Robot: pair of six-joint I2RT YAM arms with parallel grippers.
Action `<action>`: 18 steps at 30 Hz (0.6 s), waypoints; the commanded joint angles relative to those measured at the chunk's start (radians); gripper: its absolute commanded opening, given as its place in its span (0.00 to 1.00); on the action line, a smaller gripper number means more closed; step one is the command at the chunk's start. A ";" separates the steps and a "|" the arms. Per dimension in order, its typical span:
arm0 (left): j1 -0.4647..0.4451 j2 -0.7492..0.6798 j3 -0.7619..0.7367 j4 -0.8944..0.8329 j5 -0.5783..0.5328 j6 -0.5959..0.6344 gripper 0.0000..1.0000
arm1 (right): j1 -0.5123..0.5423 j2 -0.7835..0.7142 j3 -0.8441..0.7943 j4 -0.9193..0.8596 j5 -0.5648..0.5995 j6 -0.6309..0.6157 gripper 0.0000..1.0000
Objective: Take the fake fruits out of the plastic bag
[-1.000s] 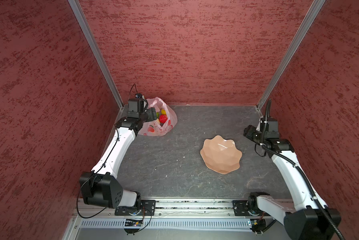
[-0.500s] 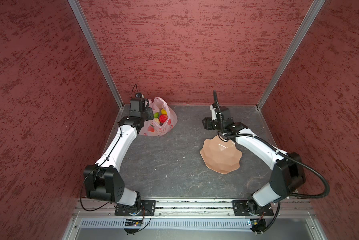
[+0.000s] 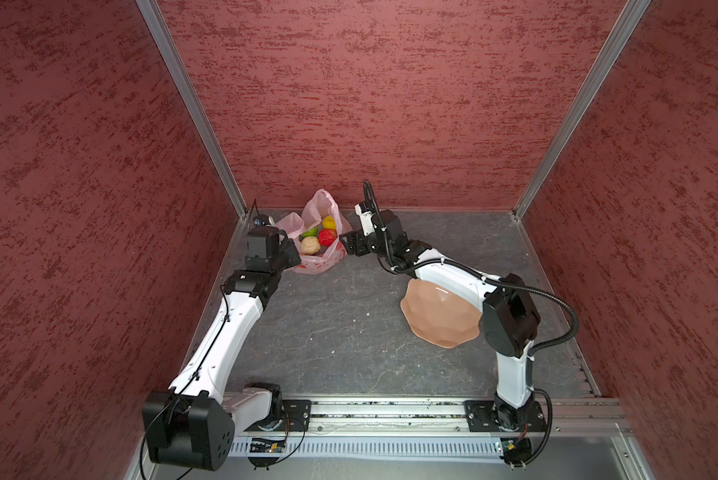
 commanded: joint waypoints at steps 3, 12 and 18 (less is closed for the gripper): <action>0.006 -0.041 -0.027 0.016 0.059 -0.033 0.00 | 0.011 0.100 0.130 0.012 0.012 -0.013 0.82; 0.004 -0.110 -0.094 0.003 0.095 -0.056 0.00 | 0.010 0.252 0.313 -0.015 0.133 0.028 0.75; 0.006 -0.152 -0.131 0.000 0.100 -0.076 0.00 | 0.006 0.352 0.469 -0.061 0.121 0.027 0.68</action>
